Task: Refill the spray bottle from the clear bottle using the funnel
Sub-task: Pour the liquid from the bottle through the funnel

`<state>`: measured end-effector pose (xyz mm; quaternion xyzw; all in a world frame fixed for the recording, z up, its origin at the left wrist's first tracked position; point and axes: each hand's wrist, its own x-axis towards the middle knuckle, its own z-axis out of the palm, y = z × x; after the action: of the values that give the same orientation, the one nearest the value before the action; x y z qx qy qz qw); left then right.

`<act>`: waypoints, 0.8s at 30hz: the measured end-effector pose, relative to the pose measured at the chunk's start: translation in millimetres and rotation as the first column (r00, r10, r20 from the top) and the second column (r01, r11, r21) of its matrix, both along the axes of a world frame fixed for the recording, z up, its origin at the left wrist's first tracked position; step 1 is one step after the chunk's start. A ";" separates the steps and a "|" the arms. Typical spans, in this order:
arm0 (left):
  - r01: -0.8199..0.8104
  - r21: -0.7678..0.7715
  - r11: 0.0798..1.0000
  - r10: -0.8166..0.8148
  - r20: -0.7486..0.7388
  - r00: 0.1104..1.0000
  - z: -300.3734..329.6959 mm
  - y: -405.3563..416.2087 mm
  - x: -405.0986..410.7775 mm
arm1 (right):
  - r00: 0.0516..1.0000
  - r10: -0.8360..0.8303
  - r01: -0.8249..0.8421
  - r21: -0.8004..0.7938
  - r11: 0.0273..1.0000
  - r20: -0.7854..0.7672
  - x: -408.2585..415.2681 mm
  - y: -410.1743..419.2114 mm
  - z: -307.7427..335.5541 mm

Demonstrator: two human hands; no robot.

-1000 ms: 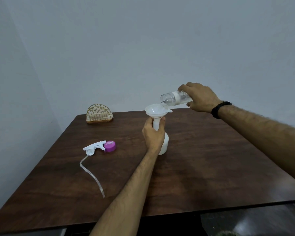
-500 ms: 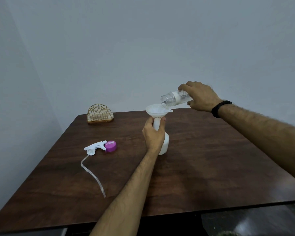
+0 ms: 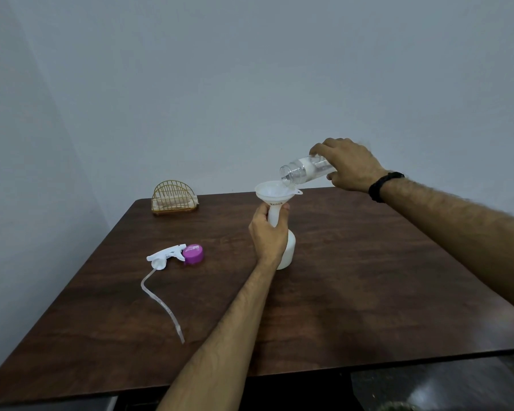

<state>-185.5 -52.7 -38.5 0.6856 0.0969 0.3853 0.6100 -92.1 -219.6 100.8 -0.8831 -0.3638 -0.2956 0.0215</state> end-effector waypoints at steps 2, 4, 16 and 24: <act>-0.004 -0.002 1.000 0.004 -0.004 1.000 -0.3 0.2 0.7 | 1.000 0.001 -0.001 0.000 1.000 0.010 0.6 0.5 0.4; -0.001 -0.008 1.000 0.000 -0.008 1.000 -0.3 0.2 0.8 | 1.000 0.006 -0.006 0.000 1.000 0.022 1.7 0.9 0.8; -0.001 -0.011 1.000 0.001 -0.012 1.000 1.2 -0.3 -0.3 | 0.998 0.032 -0.031 -0.021 0.999 0.047 4.5 2.9 3.3; 0.000 -0.006 1.000 0.000 -0.007 1.000 1.3 0.1 0.5 | 0.994 0.051 -0.047 -0.045 0.998 0.094 7.1 3.3 4.9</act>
<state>-185.0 -52.7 -37.1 0.6852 0.1003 0.3825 0.6117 -85.1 -216.3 105.7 -0.8591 -0.3921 -0.3288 -0.0076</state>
